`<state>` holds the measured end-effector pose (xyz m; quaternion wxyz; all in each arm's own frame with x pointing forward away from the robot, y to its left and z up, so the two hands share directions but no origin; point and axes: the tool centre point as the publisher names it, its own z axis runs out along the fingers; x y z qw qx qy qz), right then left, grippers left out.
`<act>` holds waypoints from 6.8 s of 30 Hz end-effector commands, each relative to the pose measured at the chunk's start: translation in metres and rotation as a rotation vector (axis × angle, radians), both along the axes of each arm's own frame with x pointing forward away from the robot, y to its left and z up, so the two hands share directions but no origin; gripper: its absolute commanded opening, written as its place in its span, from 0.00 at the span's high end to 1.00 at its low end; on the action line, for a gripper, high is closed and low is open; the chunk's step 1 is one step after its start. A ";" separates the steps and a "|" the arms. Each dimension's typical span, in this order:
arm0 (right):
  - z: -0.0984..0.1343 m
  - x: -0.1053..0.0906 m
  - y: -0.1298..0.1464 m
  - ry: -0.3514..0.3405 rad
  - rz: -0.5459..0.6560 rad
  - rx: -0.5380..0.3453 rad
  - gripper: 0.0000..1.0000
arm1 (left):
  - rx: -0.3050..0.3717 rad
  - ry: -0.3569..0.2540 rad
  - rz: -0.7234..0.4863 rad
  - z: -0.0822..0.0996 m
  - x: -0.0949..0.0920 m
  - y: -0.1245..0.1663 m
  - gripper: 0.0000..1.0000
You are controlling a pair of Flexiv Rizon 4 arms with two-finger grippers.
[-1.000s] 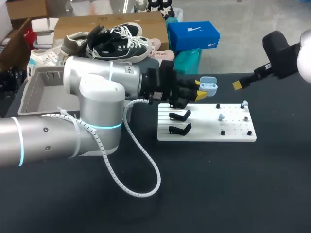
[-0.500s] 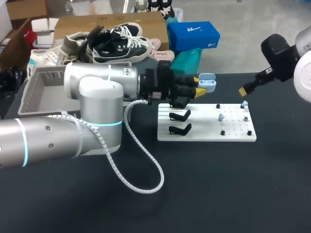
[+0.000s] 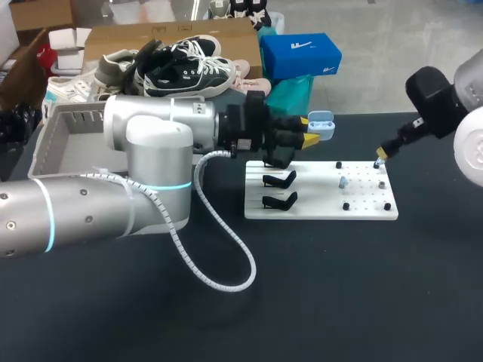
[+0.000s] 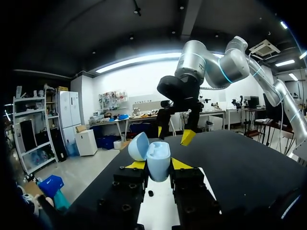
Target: Pick up each earbud case from the left stands, insert the matching earbuds, close the lid, and place the case in the box.
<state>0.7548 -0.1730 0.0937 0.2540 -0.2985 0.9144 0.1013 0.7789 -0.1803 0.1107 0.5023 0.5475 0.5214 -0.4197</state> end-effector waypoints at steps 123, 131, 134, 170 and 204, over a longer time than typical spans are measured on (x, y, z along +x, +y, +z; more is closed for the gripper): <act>-0.074 0.039 0.010 0.185 -0.269 -0.172 1.00 | -0.001 -0.001 0.001 0.000 0.001 -0.001 1.00; -0.057 0.030 0.009 0.154 -0.277 -0.162 1.00 | -0.001 -0.001 0.001 0.000 0.001 -0.001 1.00; -0.047 0.024 0.008 0.139 -0.279 -0.160 1.00 | -0.001 -0.001 0.001 0.000 0.001 -0.001 1.00; -0.011 -0.016 0.014 0.285 -0.588 -0.099 1.00 | -0.001 -0.001 0.001 0.000 0.001 -0.001 1.00; 0.112 -0.029 0.146 0.114 -1.228 0.027 1.00 | -0.001 -0.001 0.001 0.000 0.001 -0.001 1.00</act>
